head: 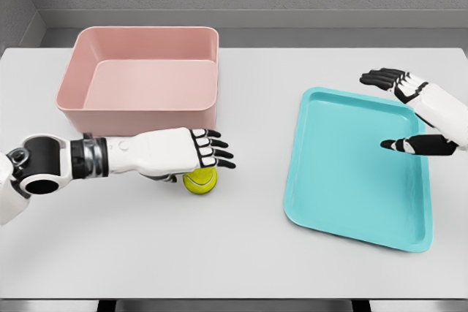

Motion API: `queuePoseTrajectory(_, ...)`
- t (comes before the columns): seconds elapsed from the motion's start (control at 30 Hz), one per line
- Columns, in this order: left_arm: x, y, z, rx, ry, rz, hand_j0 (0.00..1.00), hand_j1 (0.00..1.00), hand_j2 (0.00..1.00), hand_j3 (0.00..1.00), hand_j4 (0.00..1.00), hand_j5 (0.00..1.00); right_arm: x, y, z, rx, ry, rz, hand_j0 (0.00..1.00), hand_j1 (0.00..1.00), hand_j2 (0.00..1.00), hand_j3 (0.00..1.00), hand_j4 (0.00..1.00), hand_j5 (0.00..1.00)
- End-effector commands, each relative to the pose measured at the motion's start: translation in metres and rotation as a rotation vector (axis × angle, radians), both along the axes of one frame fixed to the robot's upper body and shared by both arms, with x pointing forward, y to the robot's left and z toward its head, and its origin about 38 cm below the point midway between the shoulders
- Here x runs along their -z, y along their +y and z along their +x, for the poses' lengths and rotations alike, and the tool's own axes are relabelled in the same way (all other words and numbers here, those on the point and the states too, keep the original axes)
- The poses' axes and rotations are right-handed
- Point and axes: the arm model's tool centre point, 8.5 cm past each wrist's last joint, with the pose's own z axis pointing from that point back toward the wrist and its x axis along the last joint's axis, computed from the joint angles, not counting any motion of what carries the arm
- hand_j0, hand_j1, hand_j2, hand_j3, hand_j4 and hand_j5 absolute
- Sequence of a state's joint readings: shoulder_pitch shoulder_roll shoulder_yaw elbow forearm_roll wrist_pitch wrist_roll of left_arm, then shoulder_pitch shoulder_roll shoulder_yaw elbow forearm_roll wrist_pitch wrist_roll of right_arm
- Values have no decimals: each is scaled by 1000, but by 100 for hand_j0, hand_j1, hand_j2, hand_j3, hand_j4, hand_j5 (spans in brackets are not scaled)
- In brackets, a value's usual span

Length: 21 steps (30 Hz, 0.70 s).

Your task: Put the tennis from the blue tray into the pink basket with both arms

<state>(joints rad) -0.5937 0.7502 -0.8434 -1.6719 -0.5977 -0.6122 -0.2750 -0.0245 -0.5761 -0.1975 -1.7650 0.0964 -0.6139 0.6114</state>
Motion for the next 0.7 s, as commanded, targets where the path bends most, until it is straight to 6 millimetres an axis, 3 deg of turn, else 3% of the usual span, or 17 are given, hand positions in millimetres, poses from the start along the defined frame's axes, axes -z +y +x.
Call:
queuePoseTrajectory(0.0,2,-3,0,2,13,-10,100,100,100,100,100,100,2,3,0,-9,8,12,100,100,100,100,100,100)
queuePoseTrajectory(0.67,21,1,1,-7,65,29,100,100,100,100,100,100,1,3,0,-9,6,10,100,100,100,100,100,100)
